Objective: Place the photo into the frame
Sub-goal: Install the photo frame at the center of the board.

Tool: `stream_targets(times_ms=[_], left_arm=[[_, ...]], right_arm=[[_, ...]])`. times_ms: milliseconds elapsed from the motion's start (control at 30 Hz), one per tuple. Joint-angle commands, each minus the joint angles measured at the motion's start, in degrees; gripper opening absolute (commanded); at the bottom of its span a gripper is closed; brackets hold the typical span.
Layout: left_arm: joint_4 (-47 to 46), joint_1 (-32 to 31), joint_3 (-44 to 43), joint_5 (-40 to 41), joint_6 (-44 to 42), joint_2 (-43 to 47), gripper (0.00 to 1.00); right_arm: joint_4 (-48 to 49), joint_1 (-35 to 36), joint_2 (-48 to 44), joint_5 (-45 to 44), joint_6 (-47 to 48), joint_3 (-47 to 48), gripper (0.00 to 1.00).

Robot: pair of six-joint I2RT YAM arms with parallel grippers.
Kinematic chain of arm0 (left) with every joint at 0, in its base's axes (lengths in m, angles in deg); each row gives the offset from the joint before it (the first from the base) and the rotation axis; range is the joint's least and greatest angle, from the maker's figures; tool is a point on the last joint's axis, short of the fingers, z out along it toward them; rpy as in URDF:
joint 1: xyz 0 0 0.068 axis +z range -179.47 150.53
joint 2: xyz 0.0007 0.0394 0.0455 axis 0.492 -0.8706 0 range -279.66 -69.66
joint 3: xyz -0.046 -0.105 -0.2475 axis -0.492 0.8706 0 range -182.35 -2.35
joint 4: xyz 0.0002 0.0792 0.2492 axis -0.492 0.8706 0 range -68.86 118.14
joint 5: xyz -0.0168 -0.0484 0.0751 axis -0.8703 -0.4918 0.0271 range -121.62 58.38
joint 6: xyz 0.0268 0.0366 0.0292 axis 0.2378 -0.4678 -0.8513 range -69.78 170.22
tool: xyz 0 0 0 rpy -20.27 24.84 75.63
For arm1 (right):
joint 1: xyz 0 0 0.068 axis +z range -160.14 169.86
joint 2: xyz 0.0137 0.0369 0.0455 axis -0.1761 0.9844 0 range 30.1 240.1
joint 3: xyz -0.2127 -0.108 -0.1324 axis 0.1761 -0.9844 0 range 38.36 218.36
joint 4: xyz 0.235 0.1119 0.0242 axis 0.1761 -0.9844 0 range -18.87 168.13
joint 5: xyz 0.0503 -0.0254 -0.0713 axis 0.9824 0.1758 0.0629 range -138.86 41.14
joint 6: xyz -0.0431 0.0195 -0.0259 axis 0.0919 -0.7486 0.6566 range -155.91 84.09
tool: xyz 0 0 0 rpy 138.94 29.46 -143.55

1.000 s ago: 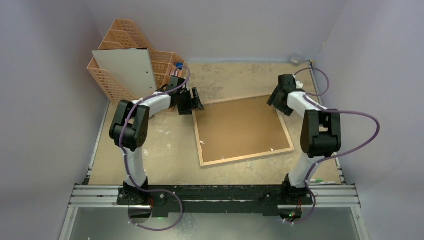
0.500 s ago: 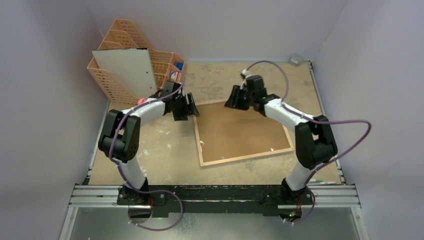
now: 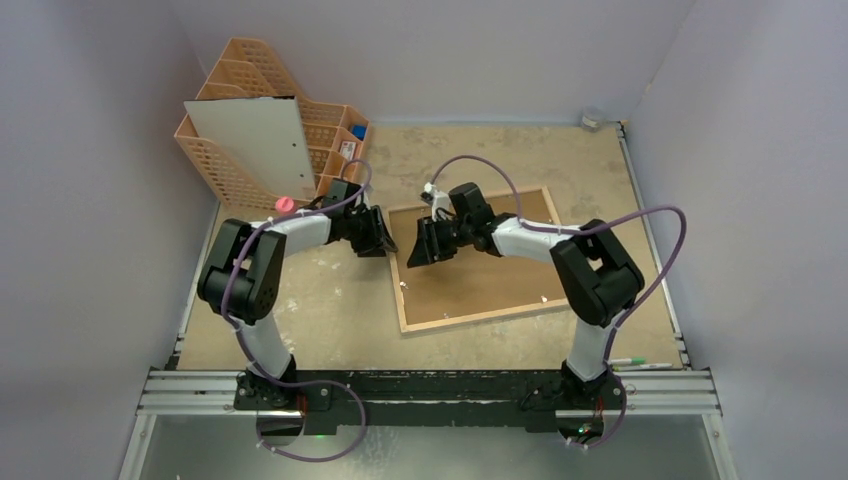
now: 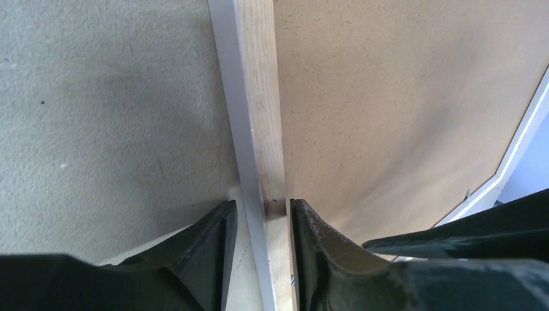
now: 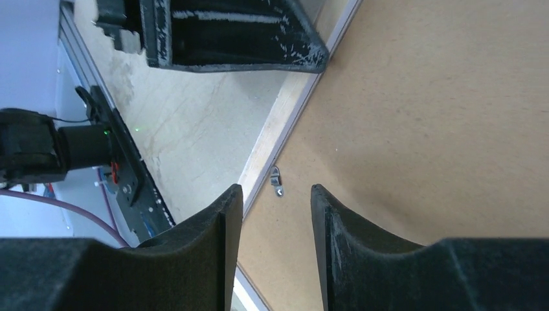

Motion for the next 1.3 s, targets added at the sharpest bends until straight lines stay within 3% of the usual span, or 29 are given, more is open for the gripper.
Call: stream_targets(times_ms=[0,233,533,833,1133,1267], left_arm=[[-2.54,-0.22,0.37,-0.58,0.59,-0.98,0.35],[-2.22,-0.22,0.18,0.49,1.38,-2.31,0.23],[-2.48,-0.22,0.59,0.67,1.99,-2.83,0.23],[-2.65,-0.22,0.99,0.95,2.08,-3.02,0.22],[-2.66,-0.22,1.42,1.20,2.42,-3.71,0.21],[-2.48,-0.22,1.42,1.25,2.86,-4.06,0.20]], right_arm=[[2.38,2.11,3.22,1.89,1.81,0.42,0.45],[3.81,4.81,6.56,3.17,3.14,0.39,0.31],[3.40,7.11,8.61,2.34,5.21,-0.08,0.26],[1.31,8.16,10.24,5.96,9.19,0.49,0.27],[0.88,10.27,14.06,2.61,11.17,0.83,0.29],[1.21,10.72,13.26,-3.06,9.84,0.18,0.30]])
